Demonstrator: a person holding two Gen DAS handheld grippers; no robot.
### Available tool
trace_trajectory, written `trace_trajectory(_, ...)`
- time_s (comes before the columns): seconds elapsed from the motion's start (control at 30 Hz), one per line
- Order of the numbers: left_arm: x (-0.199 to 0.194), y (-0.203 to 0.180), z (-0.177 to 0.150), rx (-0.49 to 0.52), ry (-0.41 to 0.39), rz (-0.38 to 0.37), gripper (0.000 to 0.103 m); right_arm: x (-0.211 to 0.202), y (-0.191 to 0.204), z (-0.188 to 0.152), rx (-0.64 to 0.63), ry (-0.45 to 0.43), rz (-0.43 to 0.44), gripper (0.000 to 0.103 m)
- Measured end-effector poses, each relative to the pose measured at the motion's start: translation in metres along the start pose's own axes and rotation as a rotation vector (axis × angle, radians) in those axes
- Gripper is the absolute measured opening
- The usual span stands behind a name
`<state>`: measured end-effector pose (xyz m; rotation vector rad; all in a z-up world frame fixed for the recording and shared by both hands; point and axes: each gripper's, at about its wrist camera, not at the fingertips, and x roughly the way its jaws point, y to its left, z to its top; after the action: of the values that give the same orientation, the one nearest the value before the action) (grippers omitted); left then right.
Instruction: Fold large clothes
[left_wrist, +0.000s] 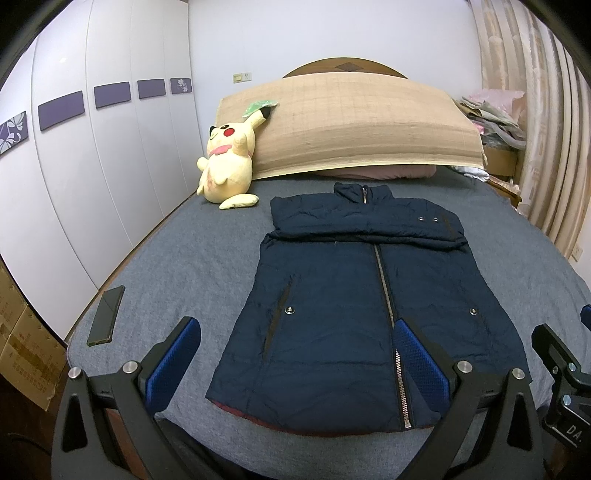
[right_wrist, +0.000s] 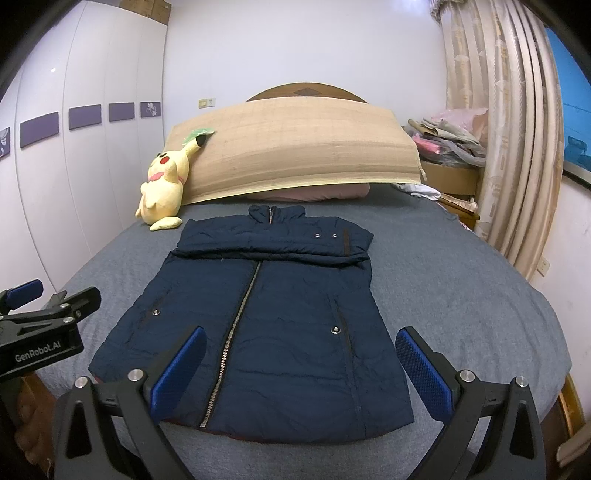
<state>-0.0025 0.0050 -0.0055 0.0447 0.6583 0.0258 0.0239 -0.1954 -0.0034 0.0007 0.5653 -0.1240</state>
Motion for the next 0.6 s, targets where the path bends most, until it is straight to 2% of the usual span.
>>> trace_trajectory(0.2,0.008,0.002,-0.005,-0.008,0.028,-0.013,0.103,0.004,-0.005,-0.005,0.005,0.012,0.005,0.103)
trace_trajectory(0.37,0.039,0.033,-0.018,-0.057,0.104,0.004,0.103,0.017,-0.033,-0.017,0.065,0.073,0.026,0.103)
trace_trajectory(0.5,0.076,0.069,-0.029,-0.114,0.175,0.031,0.103,0.04,-0.098,-0.036,0.238,0.168,0.018,0.103)
trace_trajectory(0.6,0.103,0.096,-0.036,-0.143,0.228,0.08,0.103,0.057,-0.151,-0.05,0.381,0.231,-0.017,0.103)
